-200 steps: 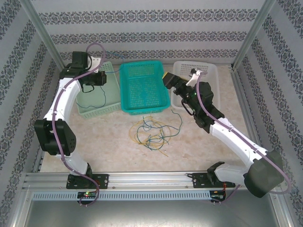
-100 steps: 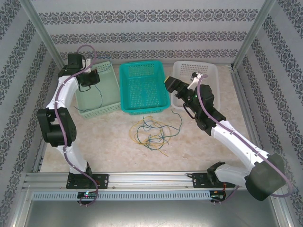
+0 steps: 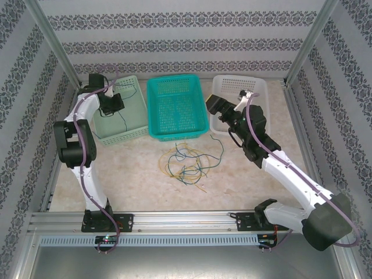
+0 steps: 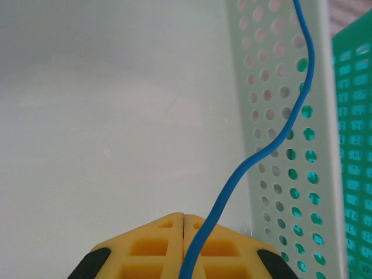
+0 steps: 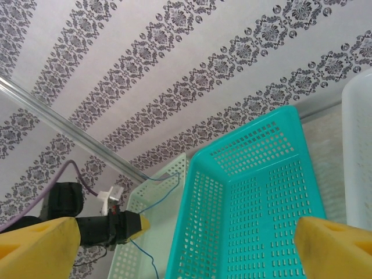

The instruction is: Untangle the cables

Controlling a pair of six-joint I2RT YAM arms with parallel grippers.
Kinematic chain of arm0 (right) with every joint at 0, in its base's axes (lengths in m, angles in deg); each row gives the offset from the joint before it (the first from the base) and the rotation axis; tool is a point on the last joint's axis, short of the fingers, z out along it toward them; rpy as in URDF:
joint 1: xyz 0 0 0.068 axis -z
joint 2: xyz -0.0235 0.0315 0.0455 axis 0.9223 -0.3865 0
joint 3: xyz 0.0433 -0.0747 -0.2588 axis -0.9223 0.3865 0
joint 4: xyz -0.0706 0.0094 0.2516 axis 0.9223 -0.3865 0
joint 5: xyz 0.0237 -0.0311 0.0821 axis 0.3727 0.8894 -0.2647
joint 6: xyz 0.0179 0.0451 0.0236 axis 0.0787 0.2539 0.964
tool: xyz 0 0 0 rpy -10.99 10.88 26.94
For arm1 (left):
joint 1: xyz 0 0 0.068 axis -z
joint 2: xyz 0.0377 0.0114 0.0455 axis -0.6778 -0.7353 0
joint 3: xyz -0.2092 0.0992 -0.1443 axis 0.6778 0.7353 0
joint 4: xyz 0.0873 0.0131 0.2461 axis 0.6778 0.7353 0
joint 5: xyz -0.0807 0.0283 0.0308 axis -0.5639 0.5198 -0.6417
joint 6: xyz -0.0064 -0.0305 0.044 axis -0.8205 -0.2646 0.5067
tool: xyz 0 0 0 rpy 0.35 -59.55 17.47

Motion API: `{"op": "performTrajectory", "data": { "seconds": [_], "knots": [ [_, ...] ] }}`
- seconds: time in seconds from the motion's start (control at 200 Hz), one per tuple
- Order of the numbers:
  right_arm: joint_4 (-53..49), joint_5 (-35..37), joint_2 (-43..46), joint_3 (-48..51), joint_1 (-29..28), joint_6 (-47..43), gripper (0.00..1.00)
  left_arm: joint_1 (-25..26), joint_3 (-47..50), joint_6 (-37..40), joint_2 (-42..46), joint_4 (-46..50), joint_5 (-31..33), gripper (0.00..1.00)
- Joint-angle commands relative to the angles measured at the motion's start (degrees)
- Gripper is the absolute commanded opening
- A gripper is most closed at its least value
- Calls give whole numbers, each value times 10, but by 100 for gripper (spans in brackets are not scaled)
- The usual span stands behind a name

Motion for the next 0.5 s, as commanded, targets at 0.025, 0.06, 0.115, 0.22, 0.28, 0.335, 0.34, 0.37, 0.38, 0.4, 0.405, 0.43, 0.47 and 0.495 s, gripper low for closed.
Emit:
{"op": "performTrajectory", "data": {
  "seconds": [0.025,0.06,0.115,0.22,0.28,0.335,0.34,0.37,0.38,0.4,0.405,0.43,0.47,0.495],
  "knots": [
    [-8,7,12,10,7,-3,95,-7,-23,-15,-24,28,-20,11],
    [-14,5,13,10,8,-11,94,-7,-25,-15,-28,31,-22,23],
    [-49,3,10,1,10,-32,93,-7,-26,-15,-31,35,-22,50],
    [-162,9,2,-34,10,-69,91,-7,-28,-17,-23,45,-4,91],
    [-217,15,0,-47,10,-84,90,-6,-24,-18,-9,47,10,100],
    [-254,18,0,-53,10,-97,89,-6,-15,-21,11,43,20,100],
    [-258,18,0,-53,10,-98,89,-5,-15,-22,13,43,21,100],
    [-274,19,1,-53,10,-101,88,-6,-10,-23,25,42,25,100],
    [-280,19,1,-53,10,-102,88,-6,-9,-24,30,41,27,100],
    [-290,18,1,-53,10,-104,87,-6,-5,-24,42,39,31,100],
    [-293,18,1,-52,10,-105,87,-6,-3,-25,45,39,31,100],
    [-308,17,0,-52,10,-105,86,-5,3,-27,59,37,36,100],
    [-328,14,0,-50,9,-103,86,-3,15,-27,82,32,42,100],
    [-338,9,-1,-47,9,-100,85,0,23,-27,97,28,48,100]
  ]
}}
